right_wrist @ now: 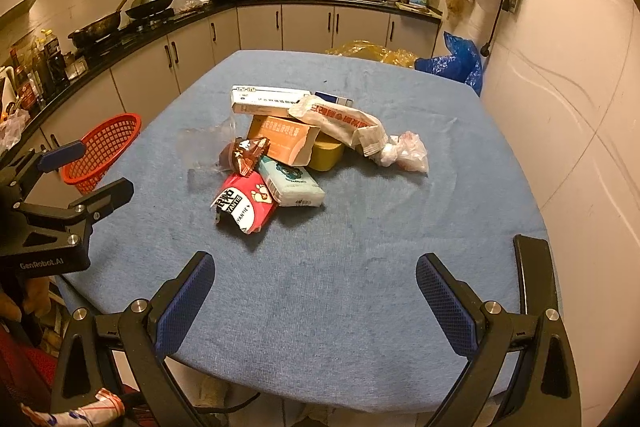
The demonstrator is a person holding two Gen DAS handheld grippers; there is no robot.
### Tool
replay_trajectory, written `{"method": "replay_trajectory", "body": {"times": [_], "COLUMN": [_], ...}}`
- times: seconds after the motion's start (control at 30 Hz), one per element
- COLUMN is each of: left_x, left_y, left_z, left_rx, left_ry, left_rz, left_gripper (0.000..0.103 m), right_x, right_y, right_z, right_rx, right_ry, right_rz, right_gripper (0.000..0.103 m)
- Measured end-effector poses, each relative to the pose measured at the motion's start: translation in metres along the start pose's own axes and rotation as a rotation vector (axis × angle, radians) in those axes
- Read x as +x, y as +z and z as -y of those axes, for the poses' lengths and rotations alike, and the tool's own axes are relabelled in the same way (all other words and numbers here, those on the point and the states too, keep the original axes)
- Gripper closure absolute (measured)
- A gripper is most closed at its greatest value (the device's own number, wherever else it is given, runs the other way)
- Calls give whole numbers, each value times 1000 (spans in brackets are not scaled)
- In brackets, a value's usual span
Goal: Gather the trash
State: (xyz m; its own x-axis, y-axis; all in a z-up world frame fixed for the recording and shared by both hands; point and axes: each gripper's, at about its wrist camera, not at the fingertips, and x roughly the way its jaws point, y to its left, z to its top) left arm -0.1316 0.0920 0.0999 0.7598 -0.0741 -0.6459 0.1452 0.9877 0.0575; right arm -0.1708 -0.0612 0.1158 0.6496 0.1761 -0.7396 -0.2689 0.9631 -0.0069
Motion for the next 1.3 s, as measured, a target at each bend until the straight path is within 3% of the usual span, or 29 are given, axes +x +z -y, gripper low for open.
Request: {"method": "replay_trajectory", "body": {"times": [0.2, 0.43, 0.7, 0.83, 0.93, 0.97, 1.0, 1.07, 1.1, 1.3], "left_x": [25, 62, 112, 134, 148, 151, 152, 157, 159, 145], "left_y": [16, 47, 60, 60, 59, 59, 59, 54, 52, 38], "left_z": [-5, -26, -10, -9, -10, -10, -10, -10, -11, -26], "left_rx": [34, 20, 187, 214, 183, 175, 169, 155, 136, 37], "left_ry": [-72, -53, -102, -106, -118, -125, -129, -110, -122, -153], "left_rz": [-84, -94, -168, -209, -237, -244, -247, -276, -292, -286], "left_gripper": [0, 0, 0, 1, 14, 22, 39, 62, 69, 86], "right_x": [10, 14, 14, 15, 16, 18, 19, 24, 25, 45], "right_y": [-1, -3, -6, -9, -9, -9, -8, -6, -4, 15], "right_z": [7, 14, 29, 37, 39, 39, 39, 36, 34, 18], "right_rx": [22, 22, 44, 65, 68, 67, 67, 64, 61, 85], "right_ry": [37, 41, 23, 19, 23, 30, 35, 55, 65, 208], "right_rz": [-54, -74, -91, -101, -109, -115, -118, -131, -135, -190], "right_gripper": [14, 15, 15, 15, 15, 15, 15, 15, 15, 17]}}
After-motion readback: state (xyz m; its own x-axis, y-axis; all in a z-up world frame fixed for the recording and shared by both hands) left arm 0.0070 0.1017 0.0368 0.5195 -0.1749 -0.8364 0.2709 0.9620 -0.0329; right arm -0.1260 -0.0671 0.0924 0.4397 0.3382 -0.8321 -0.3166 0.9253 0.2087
